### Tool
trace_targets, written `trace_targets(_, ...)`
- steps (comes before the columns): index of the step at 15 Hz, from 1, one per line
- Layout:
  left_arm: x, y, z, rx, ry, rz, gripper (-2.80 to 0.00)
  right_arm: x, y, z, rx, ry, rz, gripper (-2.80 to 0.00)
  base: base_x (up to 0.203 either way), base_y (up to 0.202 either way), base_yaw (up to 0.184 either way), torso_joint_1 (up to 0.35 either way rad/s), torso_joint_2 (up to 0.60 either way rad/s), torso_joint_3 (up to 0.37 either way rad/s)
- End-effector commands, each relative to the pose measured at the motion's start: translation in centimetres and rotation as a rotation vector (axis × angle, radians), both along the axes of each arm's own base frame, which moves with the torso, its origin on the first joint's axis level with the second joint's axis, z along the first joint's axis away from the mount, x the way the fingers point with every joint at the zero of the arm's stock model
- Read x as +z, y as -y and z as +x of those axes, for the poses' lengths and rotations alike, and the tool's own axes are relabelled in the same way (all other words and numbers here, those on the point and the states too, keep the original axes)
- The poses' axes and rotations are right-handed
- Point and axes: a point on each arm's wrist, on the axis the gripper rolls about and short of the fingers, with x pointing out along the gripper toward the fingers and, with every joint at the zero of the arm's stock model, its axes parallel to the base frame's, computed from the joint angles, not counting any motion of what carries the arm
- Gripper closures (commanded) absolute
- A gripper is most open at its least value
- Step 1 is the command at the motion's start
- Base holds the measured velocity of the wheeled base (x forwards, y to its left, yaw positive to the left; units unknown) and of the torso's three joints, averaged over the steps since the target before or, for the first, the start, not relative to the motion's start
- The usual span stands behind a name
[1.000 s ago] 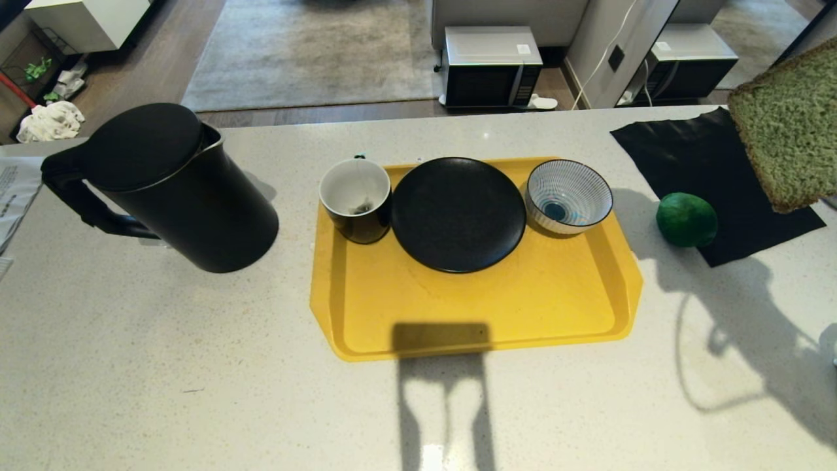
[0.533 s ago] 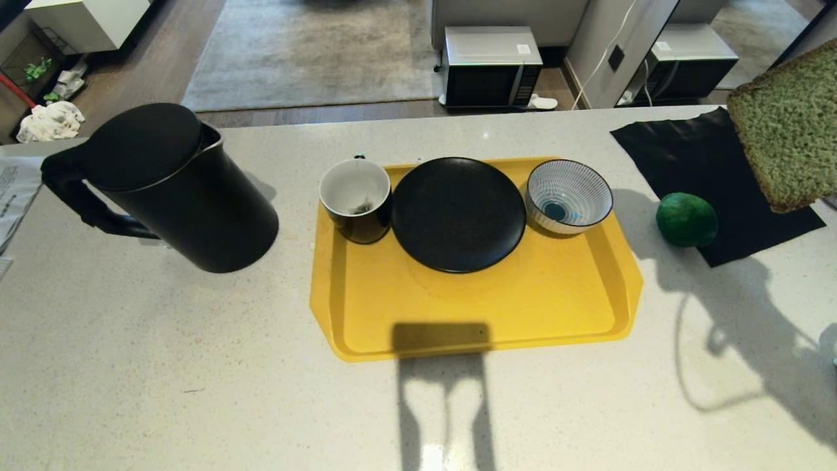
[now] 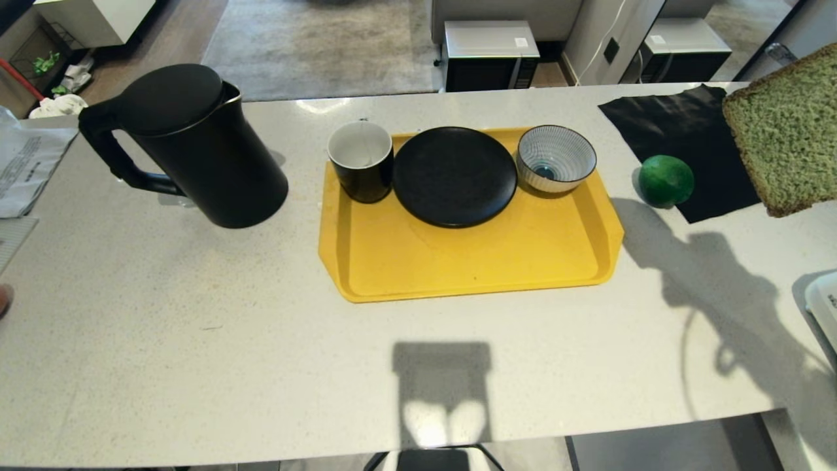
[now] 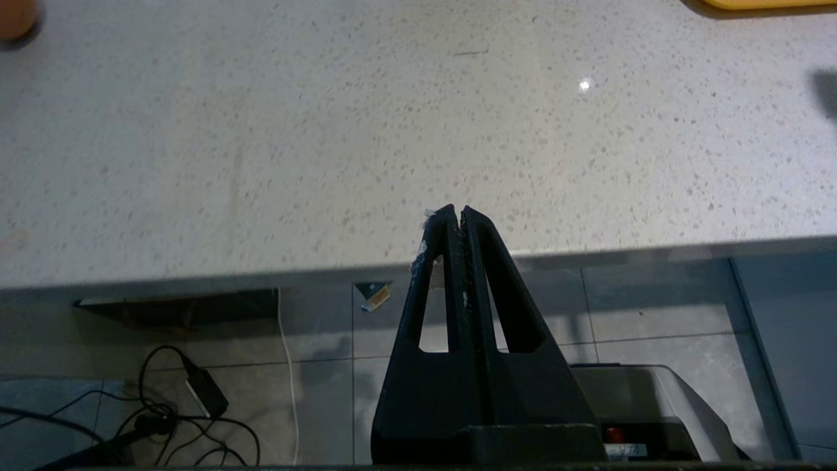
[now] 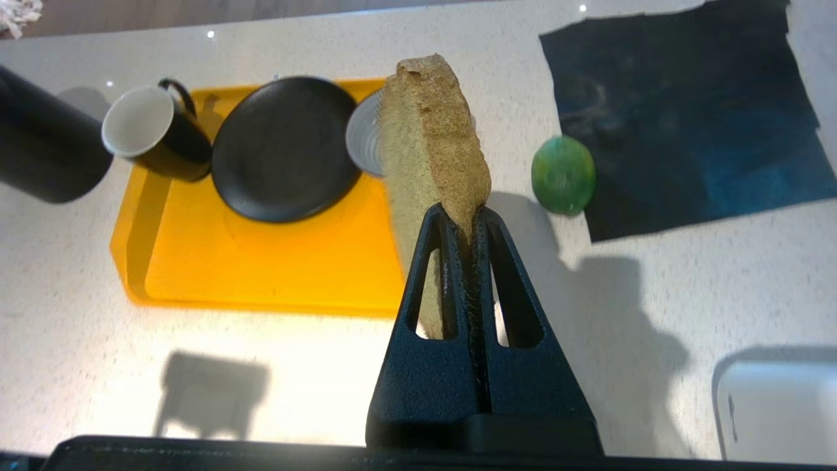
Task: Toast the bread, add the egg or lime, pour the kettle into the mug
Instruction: Put the bread slices in the toaster
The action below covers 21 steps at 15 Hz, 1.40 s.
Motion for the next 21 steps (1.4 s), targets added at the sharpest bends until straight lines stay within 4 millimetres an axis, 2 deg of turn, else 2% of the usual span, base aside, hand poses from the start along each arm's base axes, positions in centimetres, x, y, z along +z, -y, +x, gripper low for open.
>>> trace_targets(1, -0.4, 0.0, 0.1, 0.001, -0.014, -0.001, 0.0, 0.0, 0.0, -0.1, -0.001, -0.001, 0.0, 0.0, -0.191, 0.0, -0.003, 0.003, 0.01, 0.001)
trace_targets(10, -0.4, 0.0, 0.1, 0.0, -0.014, -0.001, 0.0, -0.4, 0.3, -0.6, -0.001, 0.002, 0.002, 0.0, -0.179, 0.0, -0.001, 0.0, 0.0, 0.002)
trace_targets(18, -0.4, 0.0, 0.1, -0.001, -0.016, -0.006, 0.0, -0.7, 0.3, -0.8, 0.013, -0.005, -0.002, 0.0, 0.0, 0.0, 0.0, 0.0, 0.0, 0.0)
trace_targets(21, -0.4, 0.0, 0.1, -0.001, -0.016, -0.006, 0.0, -1.0, 0.6, -1.5, 0.016, -0.014, -0.035, 0.0, 0.0, 0.0, 0.0, 0.0, 0.0, 0.0)
